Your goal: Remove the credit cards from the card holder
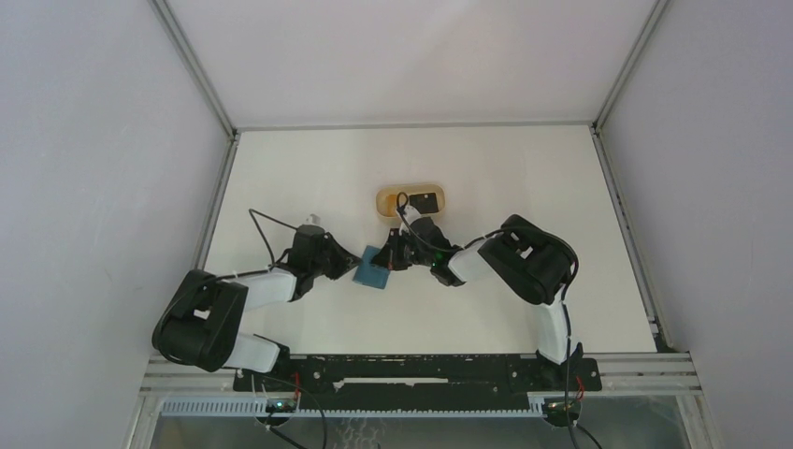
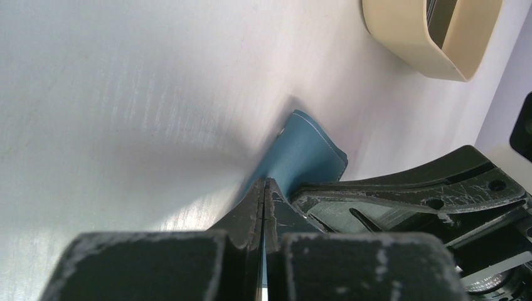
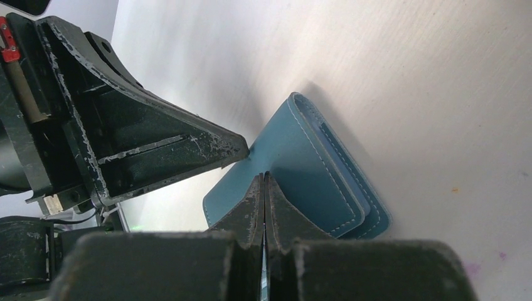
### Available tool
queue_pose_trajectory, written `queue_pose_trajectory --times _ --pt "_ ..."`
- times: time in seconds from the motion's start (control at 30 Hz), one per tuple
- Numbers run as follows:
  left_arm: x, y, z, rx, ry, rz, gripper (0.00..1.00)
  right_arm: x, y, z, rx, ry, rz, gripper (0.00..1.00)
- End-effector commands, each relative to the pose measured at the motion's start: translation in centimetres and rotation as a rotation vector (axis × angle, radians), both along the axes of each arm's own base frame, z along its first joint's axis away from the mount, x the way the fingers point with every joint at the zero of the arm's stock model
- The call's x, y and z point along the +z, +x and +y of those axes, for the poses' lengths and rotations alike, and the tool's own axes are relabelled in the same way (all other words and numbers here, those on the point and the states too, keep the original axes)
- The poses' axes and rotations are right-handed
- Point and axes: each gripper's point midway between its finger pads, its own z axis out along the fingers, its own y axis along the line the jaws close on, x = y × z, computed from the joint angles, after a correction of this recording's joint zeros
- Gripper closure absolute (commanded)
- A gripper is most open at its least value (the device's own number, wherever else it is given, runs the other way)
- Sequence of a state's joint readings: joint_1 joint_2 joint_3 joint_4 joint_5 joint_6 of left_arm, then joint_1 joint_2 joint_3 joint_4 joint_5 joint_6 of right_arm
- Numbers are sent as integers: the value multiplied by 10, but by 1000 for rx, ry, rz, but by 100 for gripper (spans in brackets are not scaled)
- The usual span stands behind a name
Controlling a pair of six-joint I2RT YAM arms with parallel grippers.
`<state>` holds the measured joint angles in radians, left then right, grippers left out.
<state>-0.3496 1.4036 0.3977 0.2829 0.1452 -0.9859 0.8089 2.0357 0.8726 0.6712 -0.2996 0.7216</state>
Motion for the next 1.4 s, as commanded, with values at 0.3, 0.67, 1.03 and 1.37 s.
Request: queue_pose_trajectory --times 0.3,0.67,1.03,1.37 --pt "-9 -1 16 4 106 -7 100 -71 -64 -36 131 -342 108 100" --pt "9 9 13 -28 124 -40 100 -64 -69 -23 176 -344 3 100" --pt "20 22 10 -50 155 -54 100 -91 -77 -8 185 -302 -1 100" --pt "25 34 9 -37 159 -83 100 -89 -64 -11 200 -305 -67 99"
